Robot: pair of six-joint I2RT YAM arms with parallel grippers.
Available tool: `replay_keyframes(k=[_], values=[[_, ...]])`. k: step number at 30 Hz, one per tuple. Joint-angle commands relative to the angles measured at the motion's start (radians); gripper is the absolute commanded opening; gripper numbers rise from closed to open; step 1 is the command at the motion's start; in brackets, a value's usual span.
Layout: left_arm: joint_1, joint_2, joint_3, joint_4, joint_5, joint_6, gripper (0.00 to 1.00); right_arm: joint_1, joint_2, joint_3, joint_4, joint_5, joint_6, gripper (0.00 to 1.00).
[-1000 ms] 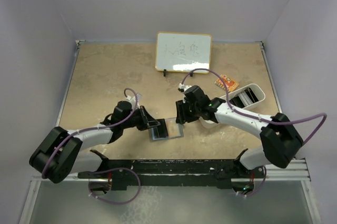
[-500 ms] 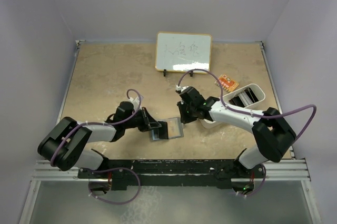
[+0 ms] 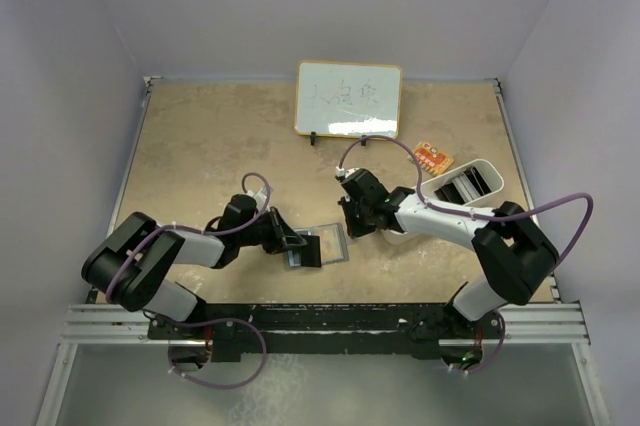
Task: Put the credit cards into the card holder
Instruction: Insert the credit card into the card holder.
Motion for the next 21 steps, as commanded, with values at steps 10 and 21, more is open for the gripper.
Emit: replay_keyframes(k=[10,21], values=[[0.004,-0.044,0.008,-0.101,-0.092,-0.009,0.00,0.009,-0.017,-0.028,0.020,0.016,0.003,0.00],[0.005,-0.016,0.010,-0.049,-0.065,0.009,0.00,0.009,-0.008,-0.031,0.031,0.003,0.006,0.00]])
